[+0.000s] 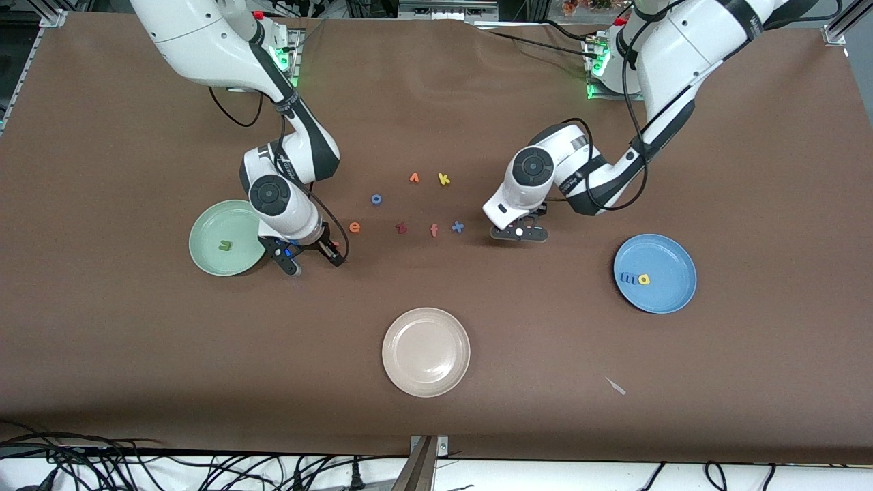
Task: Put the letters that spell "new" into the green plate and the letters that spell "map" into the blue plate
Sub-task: 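Place the P in the blue plate while the right gripper places the W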
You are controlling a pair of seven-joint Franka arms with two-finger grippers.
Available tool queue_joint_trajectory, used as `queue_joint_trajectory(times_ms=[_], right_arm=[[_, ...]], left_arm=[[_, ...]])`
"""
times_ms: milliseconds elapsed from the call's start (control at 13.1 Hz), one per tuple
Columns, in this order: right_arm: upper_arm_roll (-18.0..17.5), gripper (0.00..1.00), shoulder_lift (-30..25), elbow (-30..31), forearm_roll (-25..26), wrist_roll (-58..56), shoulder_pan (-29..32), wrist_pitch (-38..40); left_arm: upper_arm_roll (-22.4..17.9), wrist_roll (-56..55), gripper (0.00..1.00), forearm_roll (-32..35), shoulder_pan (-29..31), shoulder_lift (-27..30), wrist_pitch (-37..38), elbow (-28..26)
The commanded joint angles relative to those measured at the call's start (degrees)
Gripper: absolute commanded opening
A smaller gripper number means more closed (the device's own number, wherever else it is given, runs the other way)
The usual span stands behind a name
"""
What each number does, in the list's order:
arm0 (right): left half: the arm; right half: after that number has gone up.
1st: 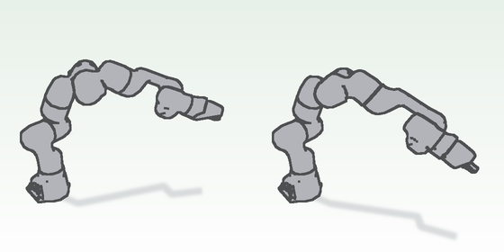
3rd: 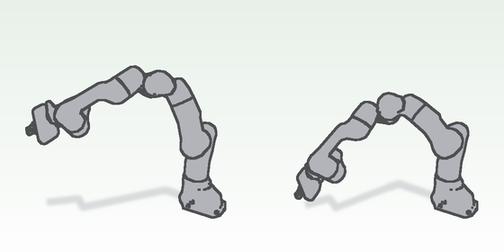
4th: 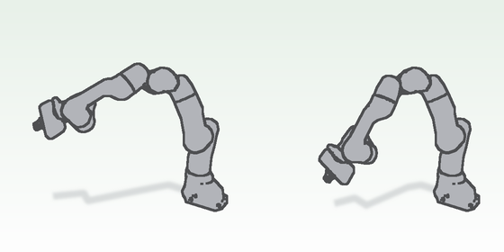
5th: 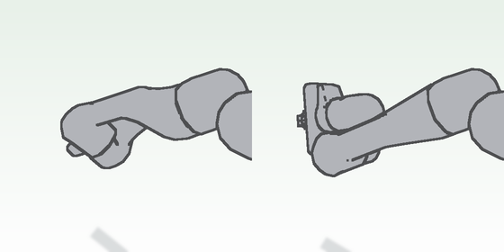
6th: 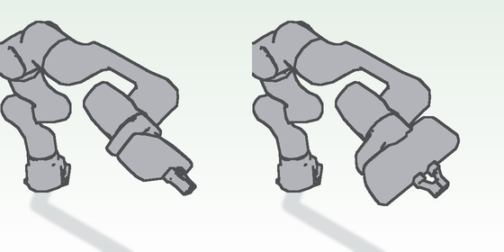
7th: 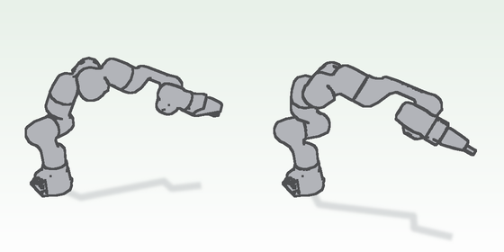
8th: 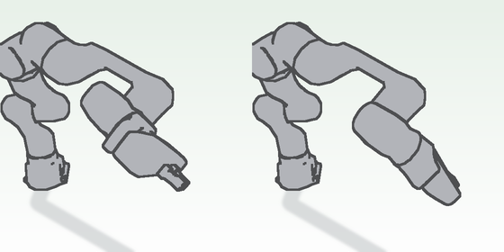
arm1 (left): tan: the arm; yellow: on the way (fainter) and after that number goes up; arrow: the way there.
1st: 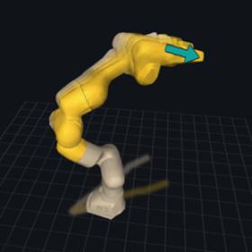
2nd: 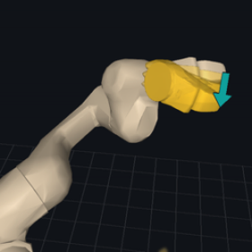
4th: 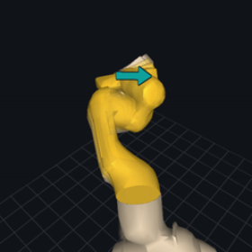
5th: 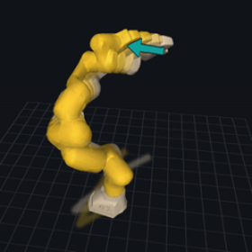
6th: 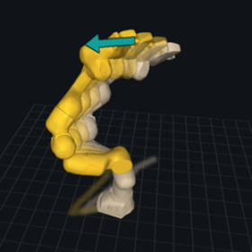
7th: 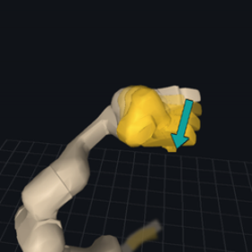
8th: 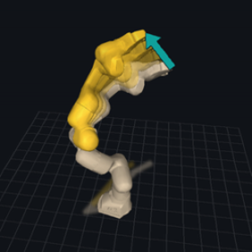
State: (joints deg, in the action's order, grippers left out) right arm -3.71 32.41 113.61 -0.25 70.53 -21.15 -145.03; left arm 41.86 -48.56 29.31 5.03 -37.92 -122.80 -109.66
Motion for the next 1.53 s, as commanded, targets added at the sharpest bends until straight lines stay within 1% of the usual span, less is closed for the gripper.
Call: queue_joint_trajectory(times_ms=[0, 76, 229, 534, 610, 687, 763, 839, 916, 992, 1068, 1144, 1297, 1450], right_arm=[[-0.5, 0.73, -1.6, 1.9, -1.1, -0.5, -0.1, -0.8], [-0.5, 0.70, -1.5, 1.9, -1.0, -0.6, -0.1, -0.8], [-0.5, 0.63, -1.5, 1.9, -1.1, -0.6, -0.1, -0.7], [-0.6, 0.37, -1.4, 1.9, -1.0, -0.7, -0.1, -0.7], [-0.6, 0.28, -1.2, 1.9, -1.0, -0.7, -0.2, -0.7], [-0.6, 0.24, -1.2, 1.9, -1.0, -0.6, -0.2, -0.7], [-0.6, 0.21, -1.0, 1.9, -1.0, -0.4, -0.2, -0.7], [-0.6, 0.15, -0.9, 1.8, -1.0, -0.3, -0.2, -0.7], [-0.6, 0.05, -0.9, 1.4, -1.0, -0.7, -0.2, -0.3], [-0.6, 0.00, -1.3, 0.9, -1.0, -0.8, -0.2, 0.0], [-0.6, 0.00, -1.7, 0.4, -1.0, -0.9, -0.2, 1.3], [-0.5, 0.00, -2.3, -0.8, -0.8, -1.4, -0.2, 4.4], [0.0, 0.00, -4.5, -2.6, -1.0, -6.7, 0.3, 11.4], [2.6, 0.00, -7.2, -2.4, -1.1, -13.3, 0.5, 15.1]], left_arm=[[0.4, 9.1, 0.00, 0.8, 0.8, 1.3, 11.8, 7.1], [0.3, 14.4, 0.00, 0.9, 3.2, 1.4, 13.7, 8.6], [0.3, 22.8, 0.00, 1.1, 7.3, 1.4, 15.0, 10.2], [-1.1, 41.2, 0.00, 2.0, 14.6, 0.7, 15.0, 13.1], [-3.2, 44.4, 0.00, 2.2, 14.7, 0.5, 14.5, 13.7], [-5.5, 47.5, 0.00, 3.5, 14.4, 0.1, 14.3, 14.8], [-6.6, 50.4, 0.00, 5.4, 14.7, -1.0, 14.2, 15.9], [-7.1, 52.6, 0.00, 6.7, 14.7, -2.4, 14.0, 17.0], [-7.9, 53.2, 0.00, 7.0, 14.7, -3.4, 13.1, 17.2], [-8.6, 53.4, 0.04, 7.2, 14.7, -3.5, 11.4, 17.2], [-9.1, 54.5, 0.42, 7.1, 14.7, -3.6, 11.0, 17.1], [-9.1, 55.3, 0.98, 6.9, 14.7, -3.5, 11.0, 17.1], [-8.7, 55.2, 1.00, 5.9, 14.8, -2.3, 11.7, 17.2], [-7.2, 55.1, 1.00, 4.3, 14.6, -0.5, 12.7, 17.4]])
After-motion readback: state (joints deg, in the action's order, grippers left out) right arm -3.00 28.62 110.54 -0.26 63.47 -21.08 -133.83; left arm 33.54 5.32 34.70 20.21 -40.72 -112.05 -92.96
